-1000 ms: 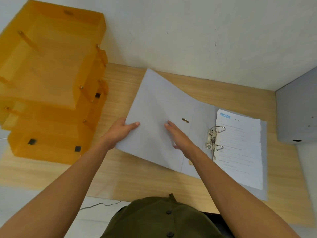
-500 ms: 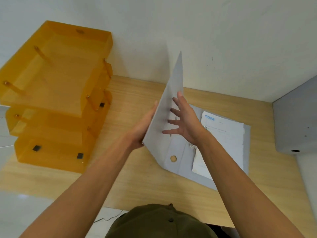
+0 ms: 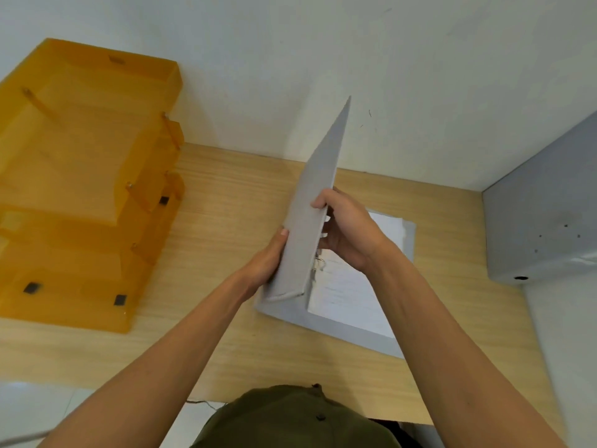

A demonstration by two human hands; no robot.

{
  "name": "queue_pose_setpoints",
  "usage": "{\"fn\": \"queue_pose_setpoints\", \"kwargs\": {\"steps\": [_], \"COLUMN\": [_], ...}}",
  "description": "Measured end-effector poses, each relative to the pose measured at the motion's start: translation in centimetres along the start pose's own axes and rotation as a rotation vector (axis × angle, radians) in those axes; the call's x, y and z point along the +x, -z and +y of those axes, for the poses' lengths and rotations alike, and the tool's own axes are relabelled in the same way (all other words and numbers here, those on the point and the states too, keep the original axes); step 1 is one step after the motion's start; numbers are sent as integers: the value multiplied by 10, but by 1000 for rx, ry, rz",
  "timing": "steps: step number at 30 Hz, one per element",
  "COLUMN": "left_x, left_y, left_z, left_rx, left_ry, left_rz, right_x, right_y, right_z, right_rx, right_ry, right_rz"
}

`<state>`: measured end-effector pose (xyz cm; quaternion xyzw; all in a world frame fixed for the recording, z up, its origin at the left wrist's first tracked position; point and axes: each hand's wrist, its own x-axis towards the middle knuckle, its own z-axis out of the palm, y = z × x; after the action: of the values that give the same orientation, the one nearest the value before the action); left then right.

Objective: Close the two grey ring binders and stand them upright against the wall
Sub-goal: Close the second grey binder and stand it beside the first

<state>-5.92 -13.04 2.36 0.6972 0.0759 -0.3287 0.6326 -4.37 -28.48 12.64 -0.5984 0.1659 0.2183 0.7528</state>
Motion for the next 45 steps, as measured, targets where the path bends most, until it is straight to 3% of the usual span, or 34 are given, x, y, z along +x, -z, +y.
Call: {"fn": "queue_pose_setpoints", "kwargs": {"steps": [3,6,13,17,21,26,30,34,37,45], "left_x": [6,9,15,15,9,4,6,9,17,25], "left_y": [3,-2,-12,-24,-35,-37,-39,-37,-31,-48], "left_z": [-18,-34,-43,-49,-57,-63,-61,-57,-54,-53], "left_rx": [108,116,106,119,158,200,219,178,10,-259], "left_ry": [21,44,159,174,163,139,143,189,259,288], "left_rz": [155,252,269,211,203,183,170,173,204,5], "right_x": [-4,-8,-13,-13,-11,-5,4,19,26,26], "right_y": [25,57,117,144,151,148,132,111,95,97], "right_z": [11,25,53,72,96,113,119,111,109,105], "right_rx": [42,-1,-468,-621,-722,-755,-743,-777,-799,-618], "right_ry": [-2,56,186,32,-205,-308,-290,-208,-159,-152], "right_rz": [54,210,592,696,644,559,346,280,217,264]}}
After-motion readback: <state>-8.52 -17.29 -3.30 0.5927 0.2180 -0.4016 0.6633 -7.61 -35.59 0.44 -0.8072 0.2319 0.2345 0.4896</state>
